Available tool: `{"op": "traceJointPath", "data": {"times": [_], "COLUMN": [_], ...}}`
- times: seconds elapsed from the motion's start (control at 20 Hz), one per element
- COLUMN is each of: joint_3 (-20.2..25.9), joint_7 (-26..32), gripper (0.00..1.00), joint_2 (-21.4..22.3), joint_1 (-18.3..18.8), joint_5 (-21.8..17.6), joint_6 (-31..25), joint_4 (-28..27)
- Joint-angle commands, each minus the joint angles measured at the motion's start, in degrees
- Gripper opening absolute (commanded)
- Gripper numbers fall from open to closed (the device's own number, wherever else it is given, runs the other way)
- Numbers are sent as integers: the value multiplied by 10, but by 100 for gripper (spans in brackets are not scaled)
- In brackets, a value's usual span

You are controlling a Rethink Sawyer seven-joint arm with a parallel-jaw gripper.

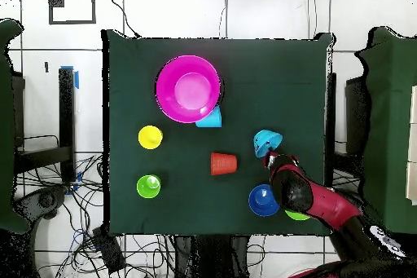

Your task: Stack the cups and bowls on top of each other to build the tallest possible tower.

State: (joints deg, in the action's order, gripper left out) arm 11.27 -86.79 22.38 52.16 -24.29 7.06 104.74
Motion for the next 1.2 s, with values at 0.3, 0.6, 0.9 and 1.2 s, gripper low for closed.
{"op": "traceJointPath", "data": {"times": [0.3, 0.6, 0.9, 1.2], "joint_3": [16, 32, 85, 260], "joint_7": [-83, -81, -53, 74], "gripper": [100, 100, 100, 100], "joint_2": [21, 64, 48, -88], "joint_1": [-37, -43, 0, 151], "joint_5": [6, 55, 61, -17], "joint_6": [-38, -132, -158, -181], "joint_4": [20, 17, 14, -11]}}
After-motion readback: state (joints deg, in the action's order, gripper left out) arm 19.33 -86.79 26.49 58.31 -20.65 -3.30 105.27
